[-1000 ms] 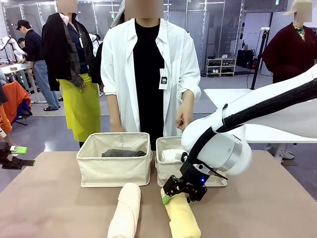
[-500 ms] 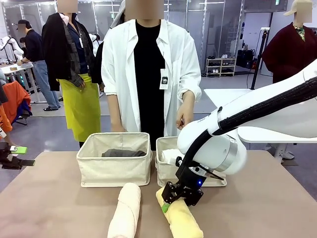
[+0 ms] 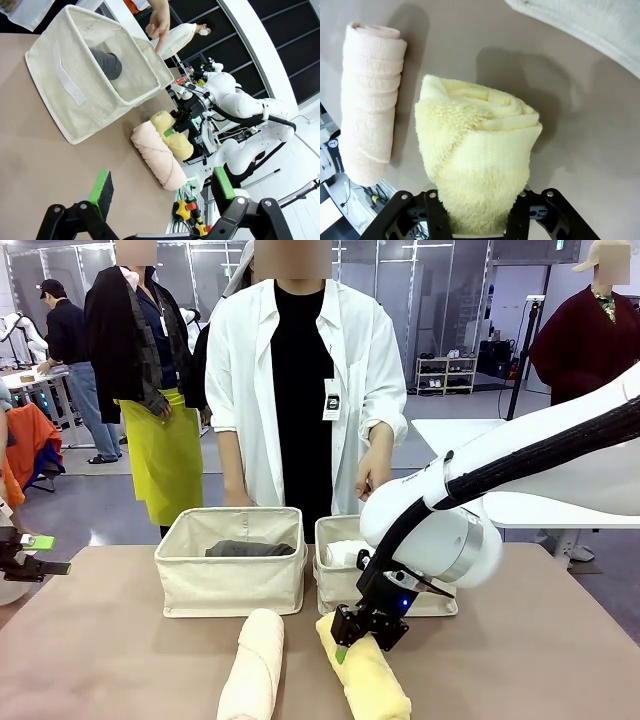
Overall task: Divide the towels into two baskets.
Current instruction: Pick up one hotel-folded towel from the bottom of the table and place it in the Fabric basket indicated by the person.
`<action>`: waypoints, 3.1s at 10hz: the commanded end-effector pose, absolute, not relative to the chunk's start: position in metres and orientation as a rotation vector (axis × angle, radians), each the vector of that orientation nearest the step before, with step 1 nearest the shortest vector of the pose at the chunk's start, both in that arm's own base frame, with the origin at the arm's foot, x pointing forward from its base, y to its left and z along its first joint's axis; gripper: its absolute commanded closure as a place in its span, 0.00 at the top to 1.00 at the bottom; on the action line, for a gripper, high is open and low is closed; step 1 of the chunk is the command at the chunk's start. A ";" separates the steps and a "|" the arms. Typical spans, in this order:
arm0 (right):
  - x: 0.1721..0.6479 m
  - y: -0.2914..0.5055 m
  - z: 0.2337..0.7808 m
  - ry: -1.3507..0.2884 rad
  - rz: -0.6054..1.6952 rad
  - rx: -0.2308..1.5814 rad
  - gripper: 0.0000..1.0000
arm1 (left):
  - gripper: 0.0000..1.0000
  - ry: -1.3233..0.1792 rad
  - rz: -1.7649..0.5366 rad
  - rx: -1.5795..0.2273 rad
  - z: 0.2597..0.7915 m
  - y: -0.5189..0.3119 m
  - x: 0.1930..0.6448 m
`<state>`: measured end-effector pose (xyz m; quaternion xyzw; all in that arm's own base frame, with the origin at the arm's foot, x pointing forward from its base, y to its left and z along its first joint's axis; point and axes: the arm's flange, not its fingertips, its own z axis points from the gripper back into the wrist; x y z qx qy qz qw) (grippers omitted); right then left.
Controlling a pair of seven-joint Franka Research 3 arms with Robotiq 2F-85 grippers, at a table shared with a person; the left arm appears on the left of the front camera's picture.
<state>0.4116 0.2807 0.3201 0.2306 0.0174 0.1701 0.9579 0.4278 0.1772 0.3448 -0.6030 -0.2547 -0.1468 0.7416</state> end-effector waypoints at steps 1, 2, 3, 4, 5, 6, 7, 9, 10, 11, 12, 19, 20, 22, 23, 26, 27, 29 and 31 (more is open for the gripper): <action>0.401 0.281 0.358 0.026 0.387 0.342 0.20 | 1.00 -0.561 -0.315 -1.317 0.347 0.175 0.423; 0.409 0.283 0.383 0.048 0.466 0.317 0.20 | 1.00 -0.561 -0.315 -1.317 0.347 0.175 0.423; 0.417 0.286 0.409 0.046 0.555 0.293 0.20 | 1.00 -0.561 -0.315 -1.317 0.347 0.175 0.423; 0.420 0.292 0.434 0.036 0.668 0.248 0.20 | 1.00 -0.561 -0.315 -1.317 0.347 0.175 0.423; 0.421 0.296 0.458 0.028 0.781 0.225 0.20 | 1.00 -0.561 -0.315 -1.317 0.347 0.175 0.423; 0.424 0.298 0.476 0.023 0.885 0.174 0.20 | 1.00 -0.561 -0.315 -1.317 0.347 0.175 0.423; 0.425 0.301 0.487 0.029 0.984 0.135 0.20 | 1.00 -0.561 -0.315 -1.317 0.347 0.175 0.423; 0.418 0.291 0.504 0.045 1.483 0.007 0.20 | 1.00 -0.561 -0.315 -1.317 0.347 0.175 0.423; 0.414 0.283 0.512 0.051 1.616 0.003 0.20 | 1.00 -0.561 -0.315 -1.317 0.347 0.175 0.423; 0.413 0.273 0.514 0.033 1.620 -0.039 0.20 | 1.00 -0.561 -0.315 -1.317 0.347 0.175 0.423; 0.407 0.260 0.512 0.056 1.629 -0.029 0.20 | 1.00 -0.561 -0.315 -1.317 0.347 0.175 0.423; 0.481 0.294 0.504 0.085 1.609 -0.023 0.37 | 1.00 -0.561 -0.315 -1.317 0.347 0.175 0.423; 0.502 0.302 0.508 0.092 1.610 -0.096 0.37 | 1.00 -0.561 -0.315 -1.317 0.347 0.175 0.423; 0.540 0.316 0.502 0.117 1.631 -0.073 0.37 | 1.00 -0.561 -0.315 -1.317 0.347 0.175 0.423; 0.556 0.320 0.497 0.135 1.627 -0.093 0.37 | 1.00 -0.561 -0.315 -1.317 0.347 0.175 0.423; 0.596 0.331 0.483 0.093 1.594 -0.147 0.37 | 1.00 -0.561 -0.315 -1.317 0.347 0.175 0.423; 0.606 0.334 0.471 0.106 1.603 -0.135 0.37 | 1.00 -0.561 -0.315 -1.317 0.347 0.175 0.423; 0.612 0.335 0.454 0.115 1.599 -0.095 0.62 | 1.00 -0.561 -0.315 -1.317 0.347 0.175 0.423; 0.610 0.333 0.446 0.133 1.578 -0.101 0.99 | 1.00 -0.561 -0.315 -1.317 0.347 0.175 0.423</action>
